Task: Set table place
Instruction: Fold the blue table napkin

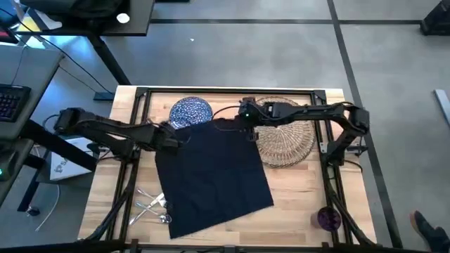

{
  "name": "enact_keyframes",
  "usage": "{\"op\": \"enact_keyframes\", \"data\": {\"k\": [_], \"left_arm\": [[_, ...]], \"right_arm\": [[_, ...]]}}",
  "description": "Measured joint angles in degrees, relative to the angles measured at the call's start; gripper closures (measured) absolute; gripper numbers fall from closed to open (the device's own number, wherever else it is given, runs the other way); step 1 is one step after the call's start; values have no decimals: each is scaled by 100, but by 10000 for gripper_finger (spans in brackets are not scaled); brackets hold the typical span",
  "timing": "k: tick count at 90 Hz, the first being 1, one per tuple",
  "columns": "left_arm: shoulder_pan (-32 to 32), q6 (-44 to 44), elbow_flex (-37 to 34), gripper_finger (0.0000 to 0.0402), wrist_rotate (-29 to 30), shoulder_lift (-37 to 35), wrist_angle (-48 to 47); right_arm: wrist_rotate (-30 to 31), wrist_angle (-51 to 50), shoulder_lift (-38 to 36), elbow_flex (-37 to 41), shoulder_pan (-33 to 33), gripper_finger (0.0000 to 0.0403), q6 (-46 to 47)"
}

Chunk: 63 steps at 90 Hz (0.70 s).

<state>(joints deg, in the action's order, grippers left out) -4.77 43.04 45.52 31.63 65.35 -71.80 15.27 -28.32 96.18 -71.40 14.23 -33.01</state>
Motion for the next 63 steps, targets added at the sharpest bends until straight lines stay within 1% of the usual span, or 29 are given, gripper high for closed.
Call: {"op": "enact_keyframes", "data": {"k": [5,10,16,24,32,38,51,63], "left_arm": [[60,-139,0,402,45,-312,89],[100,-268,0,402,3,-588,272],[63,-382,0,402,-143,-818,504],[-135,-510,0,401,-337,-986,786],[-479,-578,0,401,-567,-1043,1061],[-803,-562,0,401,-728,-1054,1236],[-1544,-371,0,401,-930,-1021,1674],[-2220,-305,0,401,-1218,-984,2123]], "right_arm": [[106,-40,-93,0,53,403,-3],[80,-107,-212,0,108,403,70],[-135,-184,-344,0,76,403,107],[-368,-511,-493,0,-108,403,116],[-382,-1072,-722,0,-375,403,134],[-376,-1498,-899,0,-569,403,312],[-494,-2322,-1240,0,-973,403,938],[-840,-2769,-1392,0,-1365,403,1546]]}}
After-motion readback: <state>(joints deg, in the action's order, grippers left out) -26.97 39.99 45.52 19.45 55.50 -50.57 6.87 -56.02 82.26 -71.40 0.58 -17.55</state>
